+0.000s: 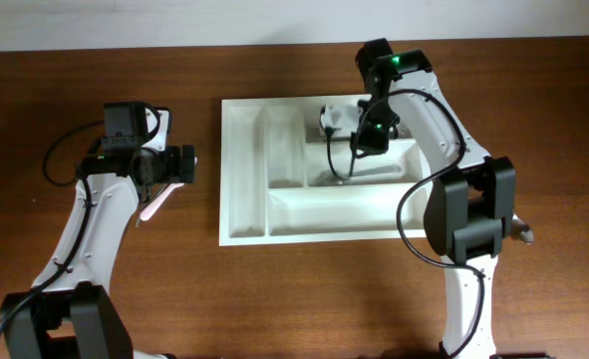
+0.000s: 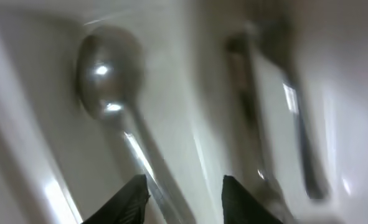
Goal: Pack container
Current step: 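Place the spoon in the tray's middle compartment and release, then grasp the last silver spoon on the right with the right gripper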
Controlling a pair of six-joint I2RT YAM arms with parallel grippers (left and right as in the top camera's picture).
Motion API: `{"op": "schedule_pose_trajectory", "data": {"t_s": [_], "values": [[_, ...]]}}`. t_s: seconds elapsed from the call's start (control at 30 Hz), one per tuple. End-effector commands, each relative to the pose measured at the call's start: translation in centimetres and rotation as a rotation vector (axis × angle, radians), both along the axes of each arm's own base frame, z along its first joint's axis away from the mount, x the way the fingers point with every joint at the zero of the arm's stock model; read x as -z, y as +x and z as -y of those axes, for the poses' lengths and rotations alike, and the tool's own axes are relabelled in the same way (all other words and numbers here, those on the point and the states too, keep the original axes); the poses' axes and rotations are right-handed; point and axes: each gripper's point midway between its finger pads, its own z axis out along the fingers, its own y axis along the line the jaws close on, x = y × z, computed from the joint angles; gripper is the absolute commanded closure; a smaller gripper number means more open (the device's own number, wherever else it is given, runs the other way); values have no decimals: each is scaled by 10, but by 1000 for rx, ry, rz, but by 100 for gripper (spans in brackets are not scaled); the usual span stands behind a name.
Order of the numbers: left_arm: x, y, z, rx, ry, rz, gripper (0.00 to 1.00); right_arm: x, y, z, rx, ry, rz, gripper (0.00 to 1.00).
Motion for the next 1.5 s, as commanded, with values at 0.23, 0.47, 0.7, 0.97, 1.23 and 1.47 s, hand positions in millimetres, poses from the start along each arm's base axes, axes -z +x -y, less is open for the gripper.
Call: {"op": "schedule_pose_trajectory", "data": {"t_s": [0.23, 0.47, 0.7, 0.97, 1.23, 1.47], "values": [[-3, 6, 3, 16, -2, 11, 1, -96, 12, 155, 1263, 116, -3, 50], [-3, 6, 3, 16, -2, 11, 1, -83, -33, 280, 1697, 104, -111, 47], [-3, 6, 3, 16, -2, 11, 1, -55, -74, 325, 1678, 57, -193, 53], [-3, 6, 3, 16, -2, 11, 1, -5, -84, 328, 1502, 6, -210, 53], [-3, 6, 3, 16, -2, 11, 1, 44, -105, 327, 1456, -51, -251, 57], [-3, 6, 3, 16, -2, 11, 1, 66, -116, 326, 1454, -89, -268, 56]]}}
